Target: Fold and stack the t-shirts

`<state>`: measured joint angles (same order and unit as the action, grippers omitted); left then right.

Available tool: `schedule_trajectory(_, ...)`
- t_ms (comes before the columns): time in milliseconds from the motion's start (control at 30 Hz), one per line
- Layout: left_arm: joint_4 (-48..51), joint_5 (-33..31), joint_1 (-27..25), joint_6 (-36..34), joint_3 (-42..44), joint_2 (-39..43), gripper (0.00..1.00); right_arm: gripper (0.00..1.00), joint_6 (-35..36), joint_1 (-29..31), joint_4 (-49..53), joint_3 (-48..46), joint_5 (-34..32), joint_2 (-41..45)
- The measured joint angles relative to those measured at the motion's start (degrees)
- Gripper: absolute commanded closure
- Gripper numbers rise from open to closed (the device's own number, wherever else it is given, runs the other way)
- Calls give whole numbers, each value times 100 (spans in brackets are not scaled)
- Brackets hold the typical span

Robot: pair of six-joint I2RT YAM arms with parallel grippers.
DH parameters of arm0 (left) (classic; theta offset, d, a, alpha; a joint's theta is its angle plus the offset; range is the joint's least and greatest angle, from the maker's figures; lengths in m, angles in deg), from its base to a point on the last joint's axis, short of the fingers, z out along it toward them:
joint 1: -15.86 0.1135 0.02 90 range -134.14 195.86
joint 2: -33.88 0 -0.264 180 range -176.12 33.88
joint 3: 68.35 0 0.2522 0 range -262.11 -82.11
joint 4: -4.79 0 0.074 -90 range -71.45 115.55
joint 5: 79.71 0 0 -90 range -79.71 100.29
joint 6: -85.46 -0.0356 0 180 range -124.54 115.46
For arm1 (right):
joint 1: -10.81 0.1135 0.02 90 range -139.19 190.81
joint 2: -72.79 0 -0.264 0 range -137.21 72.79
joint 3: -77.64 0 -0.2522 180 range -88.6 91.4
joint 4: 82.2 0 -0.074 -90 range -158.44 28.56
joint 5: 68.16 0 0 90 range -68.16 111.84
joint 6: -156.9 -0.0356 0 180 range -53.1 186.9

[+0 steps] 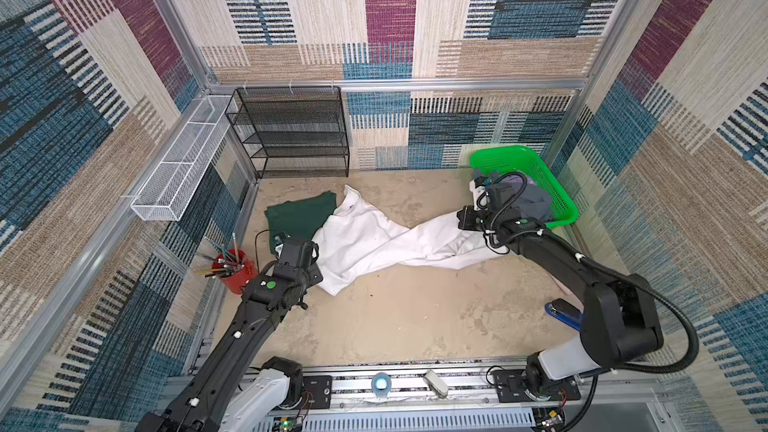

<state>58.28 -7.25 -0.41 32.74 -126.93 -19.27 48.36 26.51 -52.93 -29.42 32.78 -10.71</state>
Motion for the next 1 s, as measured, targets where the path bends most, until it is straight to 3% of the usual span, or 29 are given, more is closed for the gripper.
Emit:
schedule_trajectory(267, -9, -162, 0, -37, 46, -81, 100, 100, -608, 26, 1073, -1569, -105, 1270)
schedule_trajectory(433, -79, -142, 0, -33, 157, -234, 100, 100, -737, 28, 1038, -1657, -236, 713)
schedule_trajectory(767, -280, -59, 0, 24, 264, -223, 100, 100, -369, -236, 199, -258, -551, -892)
schedule_trajectory(800, -278, -28, 0, 26, 273, -223, 100, 98, -317, -273, 114, -173, -553, -1025)
schedule_trajectory(867, -284, -9, 0, 28, 275, -221, 100, 76, -210, -328, 0, -52, -551, -1252)
schedule_trajectory(1000, -286, -4, 0, 46, 275, -221, 100, 49, -26, -372, -87, 4, -514, -1419)
